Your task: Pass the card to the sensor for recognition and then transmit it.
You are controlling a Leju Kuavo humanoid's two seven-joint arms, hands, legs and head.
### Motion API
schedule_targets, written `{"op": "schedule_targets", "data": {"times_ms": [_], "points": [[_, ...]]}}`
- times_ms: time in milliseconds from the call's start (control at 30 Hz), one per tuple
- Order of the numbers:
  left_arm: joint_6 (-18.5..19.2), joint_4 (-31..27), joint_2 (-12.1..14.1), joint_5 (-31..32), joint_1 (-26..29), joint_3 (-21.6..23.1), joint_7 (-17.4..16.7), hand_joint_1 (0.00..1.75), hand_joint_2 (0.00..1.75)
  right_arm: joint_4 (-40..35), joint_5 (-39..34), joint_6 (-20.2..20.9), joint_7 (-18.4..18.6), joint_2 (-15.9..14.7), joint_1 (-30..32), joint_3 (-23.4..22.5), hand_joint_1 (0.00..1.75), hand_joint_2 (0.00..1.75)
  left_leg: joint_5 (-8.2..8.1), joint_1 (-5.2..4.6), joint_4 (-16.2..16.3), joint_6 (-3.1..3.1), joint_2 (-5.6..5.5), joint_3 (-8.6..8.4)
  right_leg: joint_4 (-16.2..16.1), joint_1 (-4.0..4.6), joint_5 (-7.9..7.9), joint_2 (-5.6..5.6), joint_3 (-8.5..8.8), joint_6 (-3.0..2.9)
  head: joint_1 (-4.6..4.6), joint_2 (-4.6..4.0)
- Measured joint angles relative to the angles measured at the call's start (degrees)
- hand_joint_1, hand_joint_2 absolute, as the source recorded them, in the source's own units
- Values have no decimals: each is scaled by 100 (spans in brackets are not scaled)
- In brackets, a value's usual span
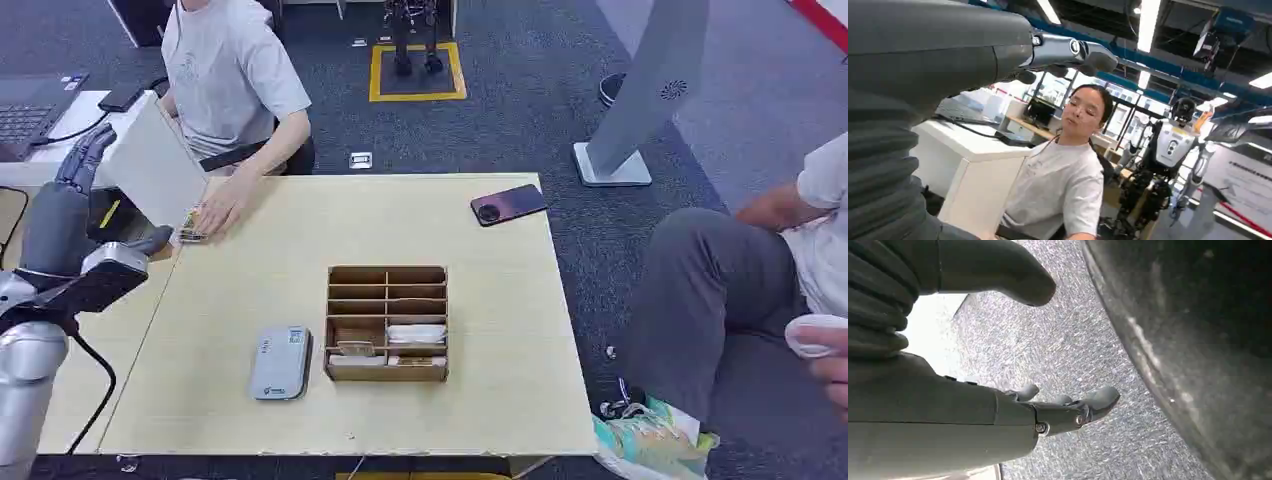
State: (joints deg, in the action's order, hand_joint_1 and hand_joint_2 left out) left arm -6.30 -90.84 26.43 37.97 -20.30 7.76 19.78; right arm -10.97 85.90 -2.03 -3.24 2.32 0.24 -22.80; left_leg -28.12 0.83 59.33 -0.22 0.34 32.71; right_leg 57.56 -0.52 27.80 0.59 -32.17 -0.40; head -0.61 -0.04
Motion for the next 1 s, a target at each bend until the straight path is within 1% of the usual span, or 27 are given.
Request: {"op": "schedule_targets", "data": {"times_ms": [67, 233, 433, 600, 700, 933, 967, 1000], "points": [[-166, 79, 28, 400, -1, 223, -85, 0, 175, 0, 22, 4, -9, -4, 0, 11, 0, 175, 0, 0, 0, 0, 0, 0, 0, 0, 0, 0, 0, 0, 0, 0], [-590, 304, 57, 1263, 1, 614, -334, 0, 175, 0, 50, 4, -22, -11, -7, 46, 0, 175, 0, 0, 0, 0, 0, 1, 0, 0, 0, 0, 1, 0, 0, 0], [-1193, 557, 144, 2312, 2, 896, -745, 0, 175, 15, 52, -2, -37, -24, -16, 85, 0, 175, 0, -2, 0, 0, 0, 2, 0, 0, 0, 0, 0, 0, 2, 0], [-1536, 765, 151, 2738, 0, 933, -1130, 0, 175, 24, 48, -20, -18, -24, -18, 87, 0, 175, 0, -1, 0, 0, 0, 2, 0, 0, 0, 0, -2, 0, 0, 0], [-1573, 846, 138, 2803, -1, 935, -1189, 0, 175, 26, 48, -20, -2, -24, -19, 87, 0, 175, 0, -1, 0, 0, 0, 2, 0, 0, 0, 0, -2, 0, 0, 0], [-1582, 979, 94, 2803, -16, 942, -1211, 0, 175, 28, 41, -28, 22, -24, -19, 87, 0, 175, 0, -1, 0, 0, 0, 2, 0, 0, 0, 0, -2, 0, 0, 0], [-1582, 992, 90, 2808, -17, 944, -1219, 23, 175, 28, 41, -28, 24, -24, -18, 87, 0, 175, 0, -1, 0, 0, 0, 2, 0, 0, 0, 0, -2, 0, 0, 0], [-1580, 1003, 85, 2821, -21, 942, -1226, 175, 175, 31, 41, -28, 26, -24, -19, 87, 0, 175, 0, -1, 0, 0, 0, 2, 0, 0, 0, 0, -2, 0, 0, 0]]}}
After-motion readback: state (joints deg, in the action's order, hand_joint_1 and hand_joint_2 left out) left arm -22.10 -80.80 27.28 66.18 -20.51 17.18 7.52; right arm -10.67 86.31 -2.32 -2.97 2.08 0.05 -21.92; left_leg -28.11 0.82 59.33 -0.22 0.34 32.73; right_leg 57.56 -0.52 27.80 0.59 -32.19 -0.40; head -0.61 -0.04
